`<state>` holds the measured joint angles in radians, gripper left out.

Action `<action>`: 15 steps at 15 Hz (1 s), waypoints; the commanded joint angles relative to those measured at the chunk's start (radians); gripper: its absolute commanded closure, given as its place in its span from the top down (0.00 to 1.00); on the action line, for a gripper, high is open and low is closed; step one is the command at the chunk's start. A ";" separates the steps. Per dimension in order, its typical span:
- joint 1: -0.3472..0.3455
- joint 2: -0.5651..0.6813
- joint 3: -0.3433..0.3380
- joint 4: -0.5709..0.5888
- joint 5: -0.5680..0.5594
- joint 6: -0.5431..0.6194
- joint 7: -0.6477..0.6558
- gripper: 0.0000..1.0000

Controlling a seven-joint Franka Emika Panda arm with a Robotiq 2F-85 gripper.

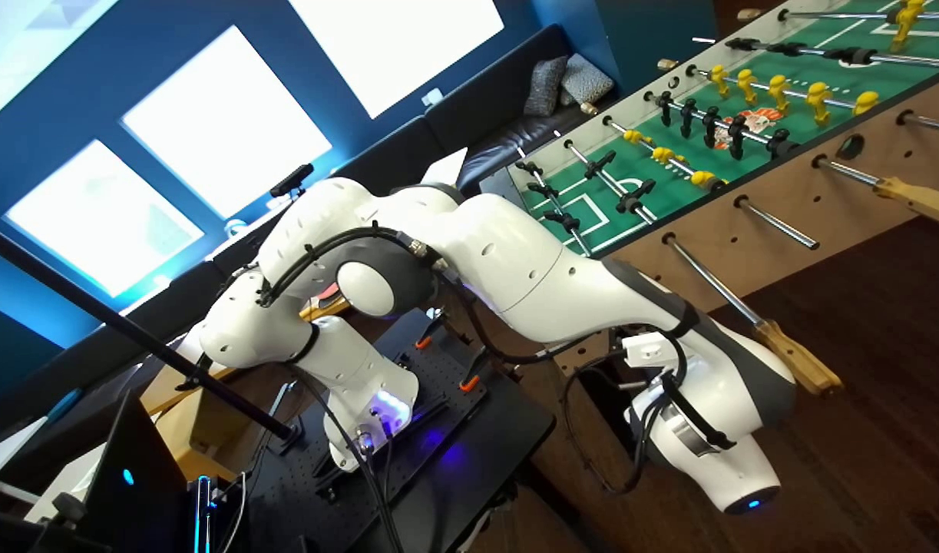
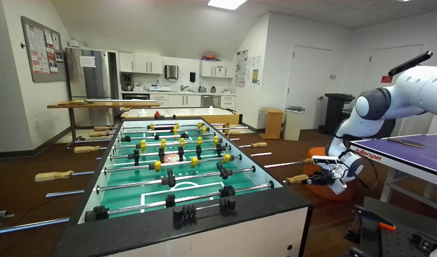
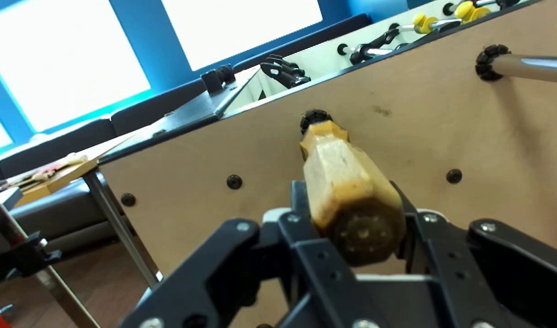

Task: Rotate the first rod on the foosball table clockwise

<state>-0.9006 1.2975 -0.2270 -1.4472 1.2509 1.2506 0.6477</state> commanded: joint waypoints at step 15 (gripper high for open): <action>0.008 0.011 -0.019 0.000 0.018 -0.036 0.500 0.42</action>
<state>-0.9062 1.3066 -0.2286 -1.4461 1.2565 1.2264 1.1531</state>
